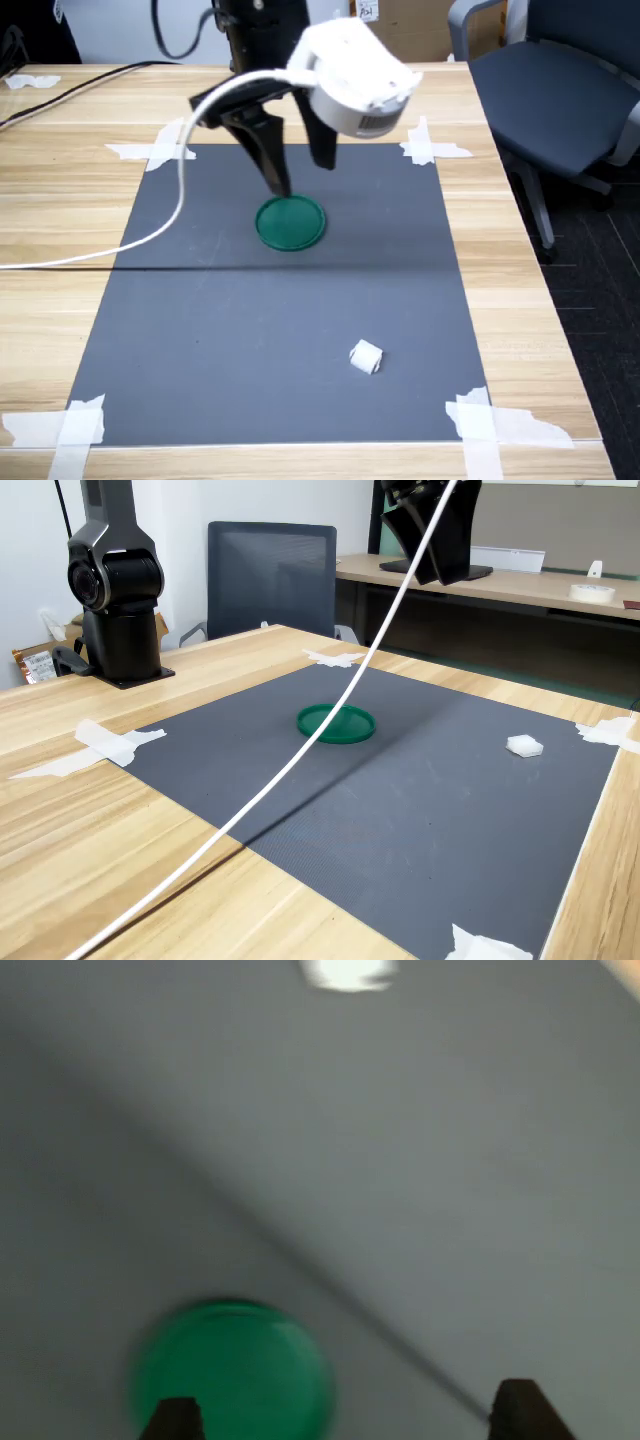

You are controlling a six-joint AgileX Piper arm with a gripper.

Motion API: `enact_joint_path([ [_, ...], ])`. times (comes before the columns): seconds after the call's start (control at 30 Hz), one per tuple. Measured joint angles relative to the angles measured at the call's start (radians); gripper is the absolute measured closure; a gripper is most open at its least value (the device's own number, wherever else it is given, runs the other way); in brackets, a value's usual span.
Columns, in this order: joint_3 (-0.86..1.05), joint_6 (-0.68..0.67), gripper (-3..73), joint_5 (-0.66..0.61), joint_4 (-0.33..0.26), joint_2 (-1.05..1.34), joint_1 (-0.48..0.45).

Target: Grasp a white terminal and put it in the green lid.

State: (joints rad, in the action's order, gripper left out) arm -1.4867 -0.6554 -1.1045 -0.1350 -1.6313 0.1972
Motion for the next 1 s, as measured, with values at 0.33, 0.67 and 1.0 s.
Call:
enact_joint_path([
  [0.33, -0.142, 0.023, 13.7, -0.021, 0.022, -0.154, 0.001],
  [0.67, -0.272, 0.059, 13.6, -0.023, 0.111, -0.317, 0.083],
  [1.0, -0.346, 0.159, 13.6, -0.012, 0.152, -0.430, 0.127],
])
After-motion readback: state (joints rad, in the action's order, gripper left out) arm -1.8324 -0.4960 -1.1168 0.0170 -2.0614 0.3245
